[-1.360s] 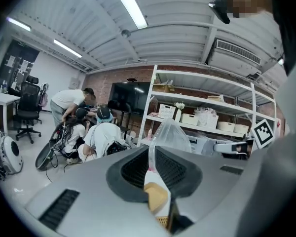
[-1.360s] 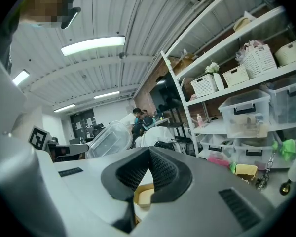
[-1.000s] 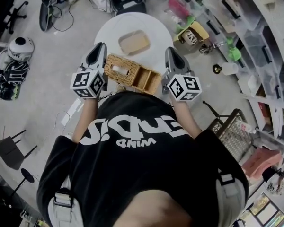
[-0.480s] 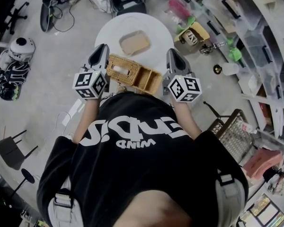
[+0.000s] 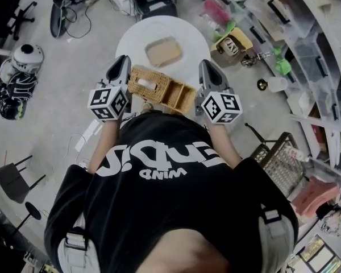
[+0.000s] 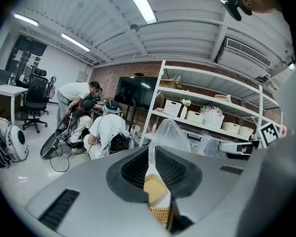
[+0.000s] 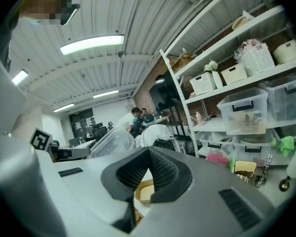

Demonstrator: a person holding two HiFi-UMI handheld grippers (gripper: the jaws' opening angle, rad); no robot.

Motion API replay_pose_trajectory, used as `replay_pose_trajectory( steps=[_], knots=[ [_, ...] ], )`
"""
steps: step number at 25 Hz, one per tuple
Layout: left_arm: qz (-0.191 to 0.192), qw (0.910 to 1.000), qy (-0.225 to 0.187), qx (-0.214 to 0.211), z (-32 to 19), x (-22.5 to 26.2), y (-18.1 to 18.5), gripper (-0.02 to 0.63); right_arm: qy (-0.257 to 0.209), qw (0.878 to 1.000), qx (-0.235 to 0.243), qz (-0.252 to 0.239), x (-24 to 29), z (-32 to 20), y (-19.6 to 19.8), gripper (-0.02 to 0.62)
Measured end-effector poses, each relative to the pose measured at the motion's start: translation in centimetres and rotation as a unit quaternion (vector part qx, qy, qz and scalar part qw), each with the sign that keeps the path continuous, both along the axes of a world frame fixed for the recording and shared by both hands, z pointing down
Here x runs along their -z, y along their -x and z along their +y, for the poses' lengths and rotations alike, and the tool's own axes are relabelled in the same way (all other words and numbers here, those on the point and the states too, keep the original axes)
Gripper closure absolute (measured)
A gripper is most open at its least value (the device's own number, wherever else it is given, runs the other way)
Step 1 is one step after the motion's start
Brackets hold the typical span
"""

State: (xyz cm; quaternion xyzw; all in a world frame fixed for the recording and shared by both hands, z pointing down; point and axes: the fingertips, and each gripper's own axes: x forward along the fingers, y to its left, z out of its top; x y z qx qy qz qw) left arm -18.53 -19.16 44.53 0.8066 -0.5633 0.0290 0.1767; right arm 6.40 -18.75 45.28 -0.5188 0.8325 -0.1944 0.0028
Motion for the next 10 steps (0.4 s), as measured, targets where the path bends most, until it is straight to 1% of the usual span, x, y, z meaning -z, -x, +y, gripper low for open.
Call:
replay_pose_trajectory(
  steps=[10],
  knots=[
    [-0.003, 1.0, 0.009, 0.0, 0.32, -0.37, 0.69, 0.566, 0.003, 1.0, 0.005, -0.002, 0.01, -0.16, 0.34, 0.597]
  ],
)
